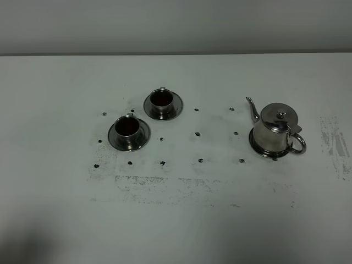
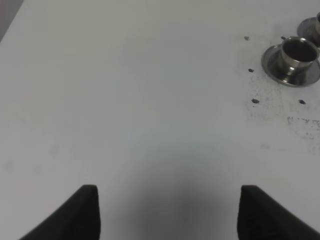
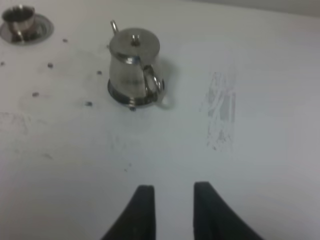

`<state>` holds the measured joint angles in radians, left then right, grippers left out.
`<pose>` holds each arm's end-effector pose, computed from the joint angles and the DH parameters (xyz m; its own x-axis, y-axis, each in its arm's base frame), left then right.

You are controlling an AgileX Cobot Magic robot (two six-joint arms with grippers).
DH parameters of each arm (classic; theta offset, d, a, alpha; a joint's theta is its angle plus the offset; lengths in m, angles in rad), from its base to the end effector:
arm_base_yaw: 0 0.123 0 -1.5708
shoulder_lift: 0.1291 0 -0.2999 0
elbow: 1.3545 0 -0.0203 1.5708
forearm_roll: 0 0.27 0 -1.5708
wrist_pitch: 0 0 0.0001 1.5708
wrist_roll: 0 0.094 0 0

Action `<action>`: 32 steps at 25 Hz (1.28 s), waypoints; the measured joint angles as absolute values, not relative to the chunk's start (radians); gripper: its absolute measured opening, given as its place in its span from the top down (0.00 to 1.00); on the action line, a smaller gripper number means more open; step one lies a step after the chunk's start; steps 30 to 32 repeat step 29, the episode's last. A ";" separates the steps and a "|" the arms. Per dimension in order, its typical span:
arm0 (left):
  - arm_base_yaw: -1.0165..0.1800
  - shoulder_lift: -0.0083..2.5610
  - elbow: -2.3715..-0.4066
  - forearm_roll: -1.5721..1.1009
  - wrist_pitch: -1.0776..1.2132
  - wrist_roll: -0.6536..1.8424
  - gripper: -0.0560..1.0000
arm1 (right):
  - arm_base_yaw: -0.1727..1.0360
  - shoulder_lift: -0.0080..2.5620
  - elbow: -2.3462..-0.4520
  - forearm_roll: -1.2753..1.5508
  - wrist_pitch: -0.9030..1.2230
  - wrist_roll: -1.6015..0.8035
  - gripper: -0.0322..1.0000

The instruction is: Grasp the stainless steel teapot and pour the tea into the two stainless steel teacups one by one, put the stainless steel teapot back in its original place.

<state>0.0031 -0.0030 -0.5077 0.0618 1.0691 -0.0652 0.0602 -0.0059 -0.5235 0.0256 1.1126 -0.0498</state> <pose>-0.0022 0.0051 0.2868 -0.4511 -0.0368 -0.8917 -0.0674 0.9977 -0.0071 -0.0066 0.0018 0.2877 -0.4715 -0.0669 -0.8793 -0.0985 0.9949 -0.0229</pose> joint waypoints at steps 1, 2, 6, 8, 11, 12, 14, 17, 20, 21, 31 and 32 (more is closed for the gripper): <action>0.003 -0.003 -0.508 0.062 1.069 -0.065 0.41 | 0.060 -0.007 -0.524 0.024 1.113 -0.048 0.80; 0.003 -0.003 -0.508 0.062 1.069 -0.065 0.41 | 0.060 -0.006 -0.524 0.024 1.113 -0.048 0.80; 0.003 -0.003 -0.508 0.062 1.069 -0.065 0.41 | 0.060 -0.006 -0.524 0.022 1.113 -0.047 0.80; 0.003 -0.003 -0.508 0.062 1.069 -0.065 0.41 | 0.060 -0.007 -0.524 0.022 1.113 -0.047 0.80; 0.003 -0.003 -0.508 0.062 1.069 -0.065 0.41 | 0.060 -0.007 -0.524 0.022 1.113 -0.047 0.80; 0.003 -0.003 -0.508 0.062 1.069 -0.065 0.41 | 0.060 -0.007 -0.524 0.022 1.113 -0.047 0.80; 0.003 -0.003 -0.508 0.062 1.069 -0.065 0.41 | 0.060 -0.007 -0.524 0.022 1.113 -0.047 0.80; 0.003 -0.003 -0.508 0.062 1.069 -0.065 0.41 | 0.060 -0.007 -0.524 0.022 1.113 -0.046 0.80; 0.003 -0.003 -0.508 0.062 1.069 -0.065 0.41 | 0.060 -0.007 -0.524 0.022 1.113 -0.046 0.80; 0.003 -0.003 -0.508 0.062 1.069 -0.065 0.41 | 0.060 -0.007 -0.524 0.022 1.113 -0.046 0.80; 0.003 -0.003 -0.508 0.062 1.069 -0.065 0.41 | 0.060 -0.007 -0.524 0.022 1.113 -0.046 0.80; 0.003 -0.003 -0.508 0.062 1.069 -0.065 0.41 | 0.060 -0.007 -0.524 0.022 1.113 -0.046 0.80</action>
